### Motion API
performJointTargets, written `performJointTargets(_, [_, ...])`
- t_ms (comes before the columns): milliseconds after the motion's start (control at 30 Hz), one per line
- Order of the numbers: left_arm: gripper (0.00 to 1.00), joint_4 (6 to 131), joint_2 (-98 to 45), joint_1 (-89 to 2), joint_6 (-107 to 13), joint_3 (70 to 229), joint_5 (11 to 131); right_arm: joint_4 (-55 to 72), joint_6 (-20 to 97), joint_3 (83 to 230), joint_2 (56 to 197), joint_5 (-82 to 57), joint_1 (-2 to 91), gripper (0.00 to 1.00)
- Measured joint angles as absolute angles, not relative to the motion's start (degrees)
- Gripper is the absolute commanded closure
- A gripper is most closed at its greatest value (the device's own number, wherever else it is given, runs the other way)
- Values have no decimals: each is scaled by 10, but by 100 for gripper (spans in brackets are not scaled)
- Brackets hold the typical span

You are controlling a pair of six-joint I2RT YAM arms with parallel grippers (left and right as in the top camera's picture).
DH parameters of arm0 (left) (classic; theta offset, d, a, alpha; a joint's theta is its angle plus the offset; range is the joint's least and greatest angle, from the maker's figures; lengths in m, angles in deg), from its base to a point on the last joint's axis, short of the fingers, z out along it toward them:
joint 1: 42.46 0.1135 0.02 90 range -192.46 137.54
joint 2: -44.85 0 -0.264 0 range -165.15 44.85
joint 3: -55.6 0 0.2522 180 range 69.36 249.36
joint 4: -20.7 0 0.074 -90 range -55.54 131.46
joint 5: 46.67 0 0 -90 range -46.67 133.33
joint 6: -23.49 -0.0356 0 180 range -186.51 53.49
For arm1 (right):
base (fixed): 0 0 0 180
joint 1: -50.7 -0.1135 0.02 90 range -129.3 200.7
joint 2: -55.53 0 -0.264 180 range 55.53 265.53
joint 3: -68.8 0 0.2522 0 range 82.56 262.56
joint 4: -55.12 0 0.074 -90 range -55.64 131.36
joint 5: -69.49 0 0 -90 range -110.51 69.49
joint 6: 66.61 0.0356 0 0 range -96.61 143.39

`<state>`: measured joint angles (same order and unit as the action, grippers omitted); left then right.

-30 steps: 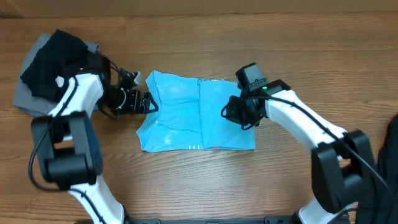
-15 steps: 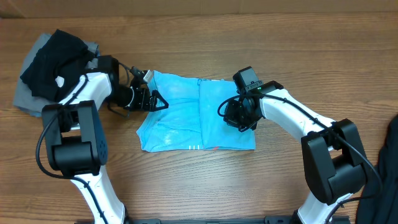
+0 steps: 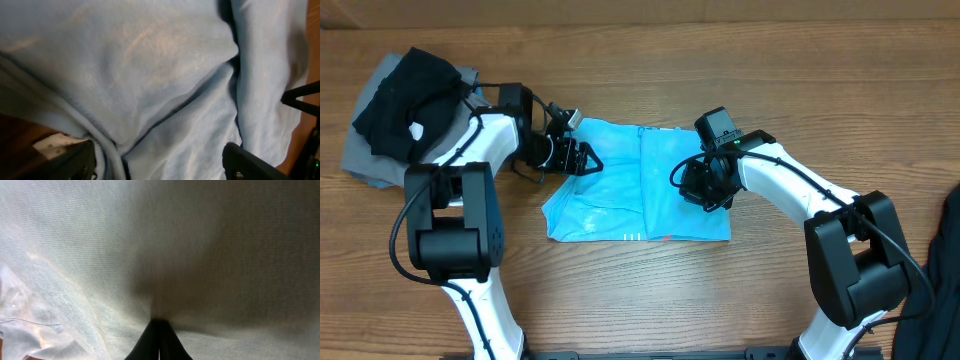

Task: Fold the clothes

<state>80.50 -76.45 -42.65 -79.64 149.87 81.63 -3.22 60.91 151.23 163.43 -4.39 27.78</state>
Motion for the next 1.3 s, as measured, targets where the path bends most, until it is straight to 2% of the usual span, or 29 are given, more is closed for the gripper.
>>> performJointTargets(233, [3,866,-755,-409,-772,1507,764,-32,609,1512,1634,-44,278,96])
performJointTargets(533, [5,812,-741,-376,-766,1463,807,-28,609,1512,1634,-44,278,96])
performJointTargets(633, [9,768,-729,-383,-755,1436,812,-28,609,1512,1634,-44,278,96])
performJointTargets(800, [25,716,-725,-409,-745,1415,819,-28,609,1512,1634,-44,278,96])
performJointTargets(900, [49,704,-727,-414,-736,1408,821,-28,609,1512,1634,-44,278,96])
performJointTargets(1100, [71,696,-737,-413,-719,1405,818,-29,609,1512,1634,-44,278,96])
performJointTargets(1167, [83,697,-740,-413,-711,1404,823,-30,609,1512,1634,-44,278,96])
performJointTargets(1200, [92,699,-742,-413,-708,1402,825,-30,609,1512,1634,-44,278,96])
performJointTargets(1233, [96,700,-744,-413,-708,1401,829,-30,609,1512,1634,-44,278,96])
performJointTargets(1300, [96,712,-746,-414,-707,1399,836,-33,609,1512,1634,-45,278,96])
